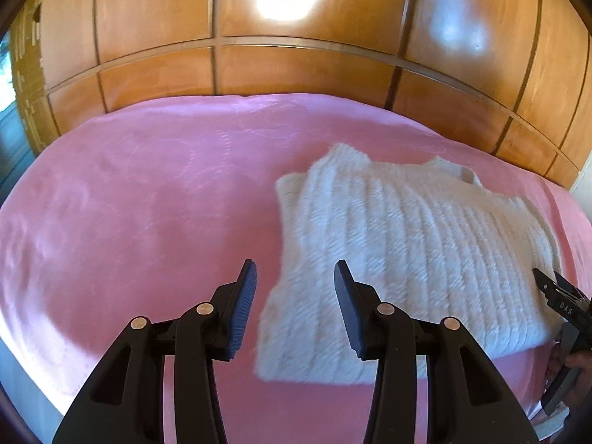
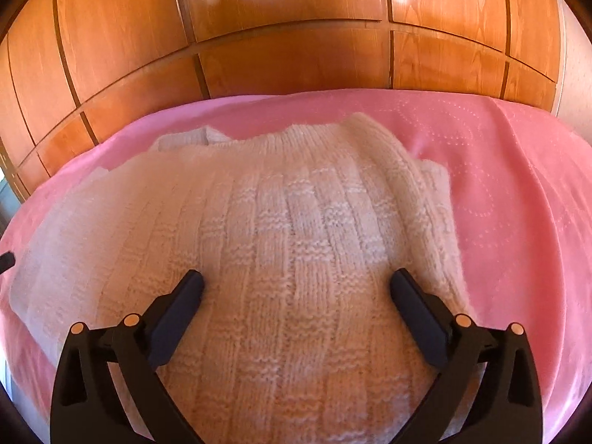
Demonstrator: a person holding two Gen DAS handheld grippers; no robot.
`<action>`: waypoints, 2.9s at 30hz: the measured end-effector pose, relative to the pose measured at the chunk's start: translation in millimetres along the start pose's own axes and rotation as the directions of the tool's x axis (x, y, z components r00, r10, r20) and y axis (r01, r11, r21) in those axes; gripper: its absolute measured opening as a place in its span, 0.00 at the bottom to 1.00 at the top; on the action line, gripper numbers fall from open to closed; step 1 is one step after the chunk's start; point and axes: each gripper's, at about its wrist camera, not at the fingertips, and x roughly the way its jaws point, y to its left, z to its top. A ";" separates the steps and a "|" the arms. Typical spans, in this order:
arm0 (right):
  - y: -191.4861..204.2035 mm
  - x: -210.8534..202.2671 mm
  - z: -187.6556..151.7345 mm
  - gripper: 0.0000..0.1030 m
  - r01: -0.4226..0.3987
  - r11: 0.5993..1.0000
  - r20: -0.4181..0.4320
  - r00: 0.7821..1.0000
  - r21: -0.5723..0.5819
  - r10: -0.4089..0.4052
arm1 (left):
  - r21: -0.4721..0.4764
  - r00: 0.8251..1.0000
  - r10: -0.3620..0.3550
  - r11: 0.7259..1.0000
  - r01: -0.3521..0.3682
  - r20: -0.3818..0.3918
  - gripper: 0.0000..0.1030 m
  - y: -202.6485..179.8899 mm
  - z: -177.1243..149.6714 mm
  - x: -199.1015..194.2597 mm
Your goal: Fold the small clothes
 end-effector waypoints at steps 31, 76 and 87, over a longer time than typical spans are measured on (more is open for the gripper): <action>0.7 -4.7 -6.9 0.98 -0.007 1.000 0.047 0.999 -0.003 0.007 | -0.166 0.971 -0.203 0.969 0.180 -0.130 0.12 45.6 -45.2 10.7; 1.3 -5.9 -7.2 0.98 -0.022 1.000 0.062 0.998 0.006 0.022 | 0.094 0.997 -0.062 0.994 0.057 0.053 0.47 -81.2 30.9 -7.4; 2.5 -9.0 -7.3 0.98 -0.034 0.999 0.071 0.997 0.018 0.033 | 0.143 0.996 -0.086 0.986 0.083 0.014 0.47 -109.0 11.9 -13.5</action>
